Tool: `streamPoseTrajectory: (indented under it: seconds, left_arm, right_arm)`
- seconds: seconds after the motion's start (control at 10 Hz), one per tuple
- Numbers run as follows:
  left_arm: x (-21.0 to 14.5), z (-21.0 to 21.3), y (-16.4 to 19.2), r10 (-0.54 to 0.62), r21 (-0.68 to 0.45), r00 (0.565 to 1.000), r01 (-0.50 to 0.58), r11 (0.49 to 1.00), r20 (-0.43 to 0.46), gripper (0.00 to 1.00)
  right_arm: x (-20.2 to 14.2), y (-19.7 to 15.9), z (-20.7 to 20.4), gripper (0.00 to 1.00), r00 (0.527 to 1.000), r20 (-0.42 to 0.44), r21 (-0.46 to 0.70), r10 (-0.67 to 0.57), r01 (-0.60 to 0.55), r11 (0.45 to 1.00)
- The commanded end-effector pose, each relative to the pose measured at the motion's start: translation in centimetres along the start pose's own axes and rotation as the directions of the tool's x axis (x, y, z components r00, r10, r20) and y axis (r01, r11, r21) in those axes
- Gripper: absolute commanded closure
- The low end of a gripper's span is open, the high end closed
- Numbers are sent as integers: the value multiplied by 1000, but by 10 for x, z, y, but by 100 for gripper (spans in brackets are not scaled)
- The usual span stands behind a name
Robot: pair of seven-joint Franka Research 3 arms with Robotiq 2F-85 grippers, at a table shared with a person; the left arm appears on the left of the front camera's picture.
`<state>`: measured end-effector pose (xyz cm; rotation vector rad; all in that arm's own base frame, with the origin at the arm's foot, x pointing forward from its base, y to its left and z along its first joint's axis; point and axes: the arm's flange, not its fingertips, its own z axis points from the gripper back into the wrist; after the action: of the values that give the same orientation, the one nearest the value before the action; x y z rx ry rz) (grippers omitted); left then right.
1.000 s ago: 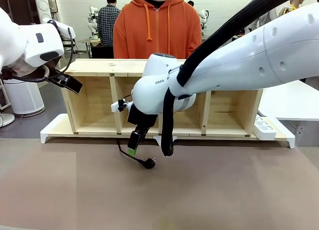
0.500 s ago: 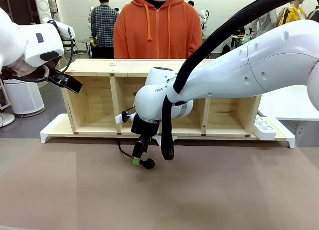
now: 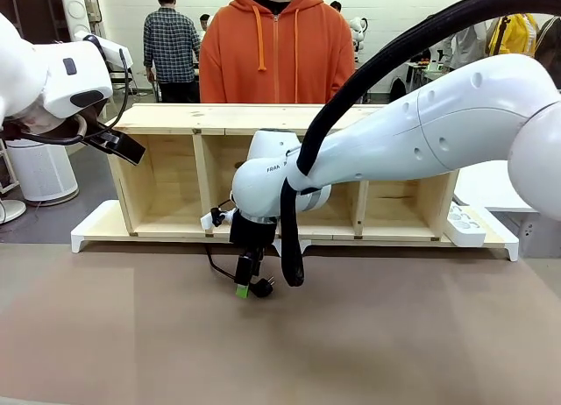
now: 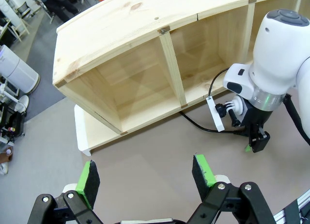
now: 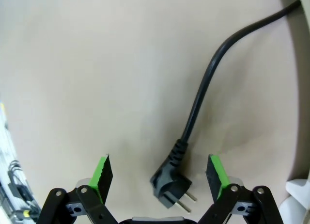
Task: Perform cable management.
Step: When the cord part of the Power Cable appears at the lower middle area of the table and stops, grasp the cord part of the Power Cable.
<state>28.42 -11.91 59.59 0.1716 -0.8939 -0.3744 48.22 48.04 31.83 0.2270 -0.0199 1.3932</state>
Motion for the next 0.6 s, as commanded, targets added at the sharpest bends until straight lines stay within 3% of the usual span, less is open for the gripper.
streamPoseTrajectory:
  seconds: [0.0,0.5]
  left_arm:
    - [1,-2,0,-2,2,1000,2,1000,12,0]
    - [1,-2,0,-2,2,1000,2,1000,12,0]
  right_arm:
    - [8,-5,-4,0,998,-63,-89,6,-11,996]
    - [11,-6,-9,0,998,-59,-114,2,-9,993]
